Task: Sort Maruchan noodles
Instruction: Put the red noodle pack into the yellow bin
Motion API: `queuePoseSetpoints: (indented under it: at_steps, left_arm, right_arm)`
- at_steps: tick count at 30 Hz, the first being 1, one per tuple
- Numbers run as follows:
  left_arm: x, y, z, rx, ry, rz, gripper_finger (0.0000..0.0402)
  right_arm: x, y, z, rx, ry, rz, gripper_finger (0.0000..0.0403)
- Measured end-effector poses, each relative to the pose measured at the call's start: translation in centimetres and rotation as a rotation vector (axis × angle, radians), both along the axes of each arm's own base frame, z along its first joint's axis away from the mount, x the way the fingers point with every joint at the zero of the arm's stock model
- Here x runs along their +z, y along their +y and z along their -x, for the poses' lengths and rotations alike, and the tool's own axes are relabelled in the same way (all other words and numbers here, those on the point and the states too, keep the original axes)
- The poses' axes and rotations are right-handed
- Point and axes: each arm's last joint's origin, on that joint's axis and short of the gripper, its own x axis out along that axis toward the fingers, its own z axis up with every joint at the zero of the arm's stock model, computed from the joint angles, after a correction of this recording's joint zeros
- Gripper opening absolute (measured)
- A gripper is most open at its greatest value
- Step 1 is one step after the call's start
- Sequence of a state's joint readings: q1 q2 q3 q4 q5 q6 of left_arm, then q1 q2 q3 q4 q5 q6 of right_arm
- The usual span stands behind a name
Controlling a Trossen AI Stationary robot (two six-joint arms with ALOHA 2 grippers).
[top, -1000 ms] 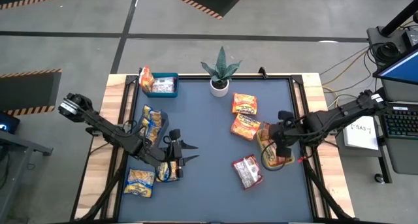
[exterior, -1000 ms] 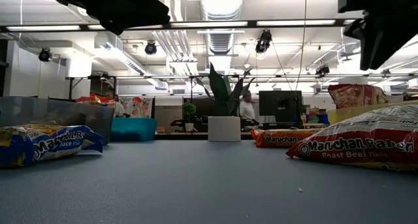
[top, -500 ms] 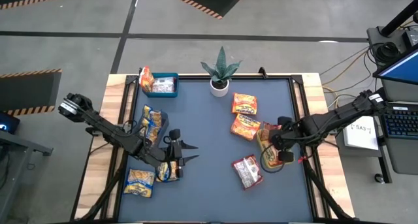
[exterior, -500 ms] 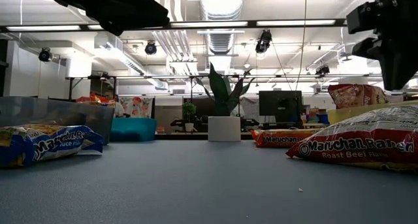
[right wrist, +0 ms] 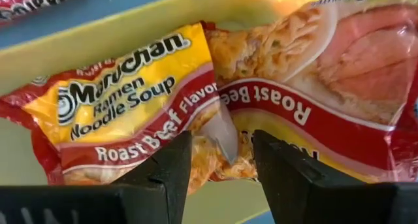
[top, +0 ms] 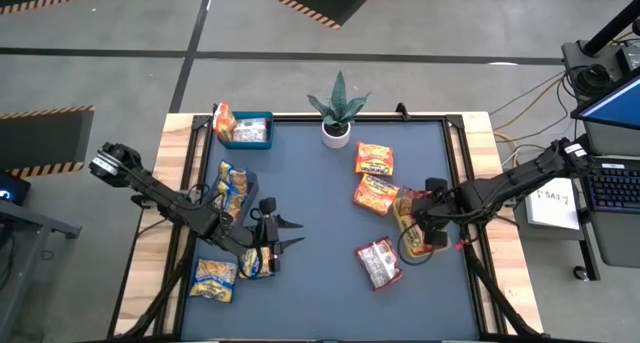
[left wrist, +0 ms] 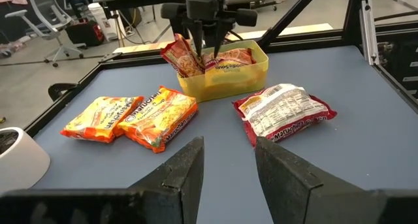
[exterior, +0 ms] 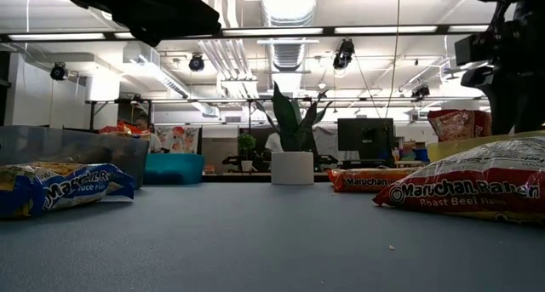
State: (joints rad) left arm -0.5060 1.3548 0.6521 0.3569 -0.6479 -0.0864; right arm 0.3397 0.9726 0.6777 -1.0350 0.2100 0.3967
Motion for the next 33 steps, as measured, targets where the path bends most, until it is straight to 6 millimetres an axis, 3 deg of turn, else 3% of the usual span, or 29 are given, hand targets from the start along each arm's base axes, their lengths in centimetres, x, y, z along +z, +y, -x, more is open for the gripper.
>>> queuePoseSetpoints:
  at_steps: [9,16,21,26,33]
  left_arm:
    - [0.0,0.0,0.0,0.000,0.000,0.000,0.0121]
    - [0.0,0.0,0.0,0.000,0.001,0.000,0.0121]
    - [0.0,0.0,0.0,0.000,0.001,0.000,0.0121]
    - [0.0,0.0,0.0,0.000,0.001,-0.001,0.0121]
    - [-0.1,0.0,0.0,0.000,0.006,-0.004,0.0121]
  right_arm:
    - [-0.3,0.1,-0.4,-0.009,-0.002,-0.003,0.0113]
    - [-2.2,0.5,-1.7,0.003,0.120,0.017,0.0081]
    - [-3.0,0.8,-2.4,0.045,0.184,0.039,0.0027]
    - [-2.3,1.0,-2.9,0.062,0.183,0.040,0.0009]
    - [0.6,0.9,-2.9,0.057,0.089,0.061,0.0008]
